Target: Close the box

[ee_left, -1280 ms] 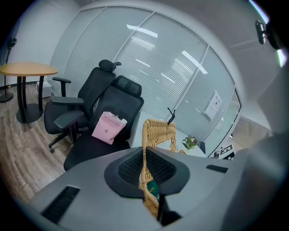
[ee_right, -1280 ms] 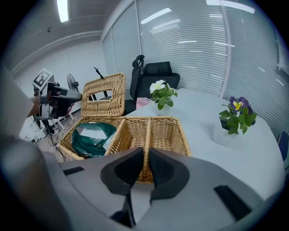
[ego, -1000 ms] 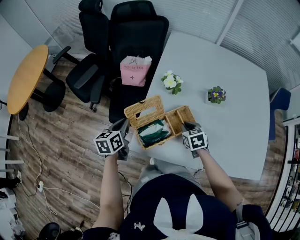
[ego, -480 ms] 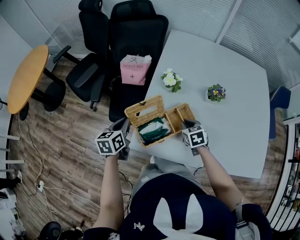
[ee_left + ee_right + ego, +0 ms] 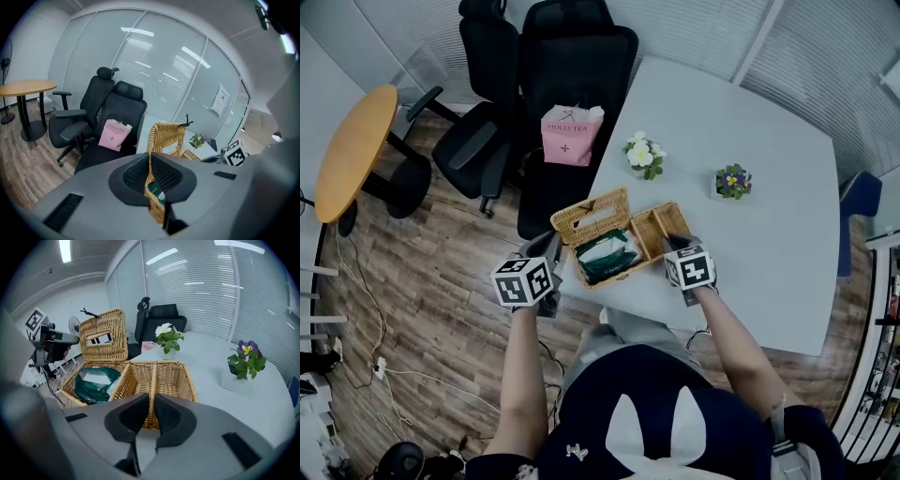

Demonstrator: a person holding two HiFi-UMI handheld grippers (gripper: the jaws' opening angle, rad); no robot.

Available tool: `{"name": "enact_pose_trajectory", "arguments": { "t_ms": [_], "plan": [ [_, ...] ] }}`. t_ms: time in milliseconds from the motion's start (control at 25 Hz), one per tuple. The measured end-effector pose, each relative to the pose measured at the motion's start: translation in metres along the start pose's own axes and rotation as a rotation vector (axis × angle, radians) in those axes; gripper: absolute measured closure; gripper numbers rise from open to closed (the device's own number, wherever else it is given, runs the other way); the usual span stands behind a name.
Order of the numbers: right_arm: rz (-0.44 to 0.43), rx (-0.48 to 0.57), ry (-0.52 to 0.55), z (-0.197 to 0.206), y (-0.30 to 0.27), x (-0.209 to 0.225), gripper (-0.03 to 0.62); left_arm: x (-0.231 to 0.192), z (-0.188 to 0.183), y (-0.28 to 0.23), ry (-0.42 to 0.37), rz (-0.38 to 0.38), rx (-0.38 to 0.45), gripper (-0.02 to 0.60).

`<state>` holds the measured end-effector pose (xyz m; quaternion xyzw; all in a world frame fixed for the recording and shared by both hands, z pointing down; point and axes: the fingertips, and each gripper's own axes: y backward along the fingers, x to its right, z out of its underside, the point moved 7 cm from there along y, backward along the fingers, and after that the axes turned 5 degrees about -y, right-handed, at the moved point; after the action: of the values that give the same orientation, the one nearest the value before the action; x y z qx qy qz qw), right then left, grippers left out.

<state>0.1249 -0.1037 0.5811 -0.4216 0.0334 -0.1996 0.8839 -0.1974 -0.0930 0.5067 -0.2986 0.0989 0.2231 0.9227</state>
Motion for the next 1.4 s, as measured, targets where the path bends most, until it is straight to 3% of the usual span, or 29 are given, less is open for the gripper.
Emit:
{"name": "enact_pose_trajectory", "arguments": {
  "t_ms": [120,320,480,920,1280,1320,1400],
  "plan": [
    [0.0,0.001,0.002,0.0,0.0,0.001,0.549,0.017,0.0,-0.006,-0.005,0.094,-0.014,0.557],
    [-0.004,0.001,0.005,0.0,-0.002,0.0,0.548,0.04,0.01,-0.022,-0.139,0.073,-0.097,0.557],
    [-0.002,0.007,0.018,0.0,-0.001,-0.001,0.548,0.035,0.019,-0.022,-0.076,0.085,-0.107,0.557],
    [-0.002,0.009,0.02,0.002,-0.001,0.0,0.548,0.012,0.026,-0.017,0.023,-0.016,-0.095,0.557],
    [-0.001,0.009,0.014,0.001,0.0,-0.001,0.548,-0.017,0.025,-0.018,0.158,-0.07,-0.084,0.548],
    [-0.001,0.008,0.013,0.001,0.0,-0.001,0.548,-0.019,0.025,-0.019,0.172,-0.064,-0.082,0.528],
    [-0.001,0.008,0.012,0.002,0.0,-0.001,0.548,-0.022,0.024,-0.022,0.204,-0.041,-0.08,0.426]
  ]
}}
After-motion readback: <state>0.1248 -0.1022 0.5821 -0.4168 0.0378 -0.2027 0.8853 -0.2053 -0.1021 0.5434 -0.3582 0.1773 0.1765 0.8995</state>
